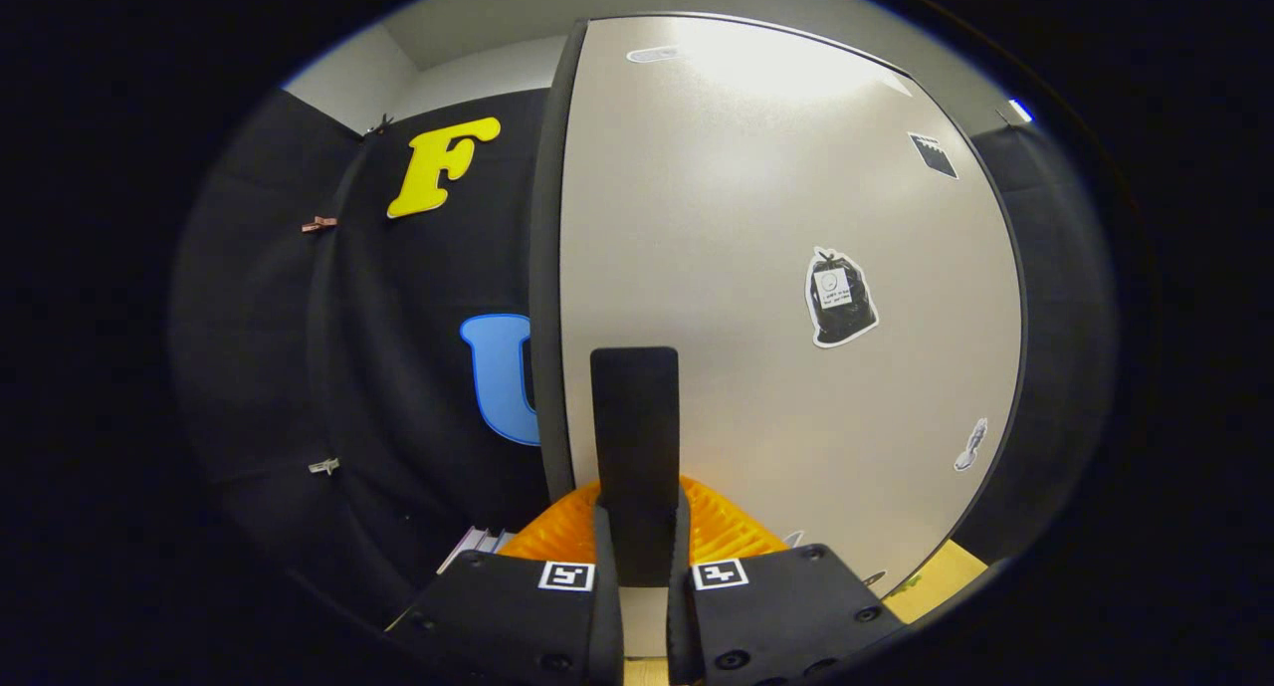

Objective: Open the shoe cabinet door, grab the shoes and put them into the shoe cabinet, then close the shoe cabinet door.

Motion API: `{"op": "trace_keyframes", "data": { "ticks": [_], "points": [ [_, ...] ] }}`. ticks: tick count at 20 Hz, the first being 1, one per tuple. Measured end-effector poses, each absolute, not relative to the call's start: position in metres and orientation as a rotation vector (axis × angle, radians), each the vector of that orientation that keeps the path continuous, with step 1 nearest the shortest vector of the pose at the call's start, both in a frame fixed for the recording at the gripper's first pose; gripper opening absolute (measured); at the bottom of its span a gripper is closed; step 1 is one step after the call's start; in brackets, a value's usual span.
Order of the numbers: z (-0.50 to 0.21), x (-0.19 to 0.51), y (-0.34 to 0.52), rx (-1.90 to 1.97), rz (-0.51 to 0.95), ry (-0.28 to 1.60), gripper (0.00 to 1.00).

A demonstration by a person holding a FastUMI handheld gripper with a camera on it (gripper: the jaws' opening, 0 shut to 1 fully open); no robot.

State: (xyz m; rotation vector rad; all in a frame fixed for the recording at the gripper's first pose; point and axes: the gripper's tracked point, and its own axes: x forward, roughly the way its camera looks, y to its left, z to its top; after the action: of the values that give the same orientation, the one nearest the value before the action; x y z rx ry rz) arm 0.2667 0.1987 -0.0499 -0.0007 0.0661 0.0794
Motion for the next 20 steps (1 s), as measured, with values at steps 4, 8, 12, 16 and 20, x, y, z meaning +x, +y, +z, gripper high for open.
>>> {"op": "trace_keyframes", "data": {
  "ticks": [4,8,12,16,20],
  "points": [
    [-0.047,0.23,0.195,-0.016,0.145,0.058,0.21],
    [-0.037,0.193,0.187,-0.021,0.206,0.058,0.21],
    [-0.035,0.156,0.165,-0.022,0.233,0.066,0.21],
    [-0.032,0.131,0.145,-0.027,0.25,0.069,0.21],
    [-0.029,0.108,0.12,-0.02,0.253,0.074,0.2]
  ]
}}
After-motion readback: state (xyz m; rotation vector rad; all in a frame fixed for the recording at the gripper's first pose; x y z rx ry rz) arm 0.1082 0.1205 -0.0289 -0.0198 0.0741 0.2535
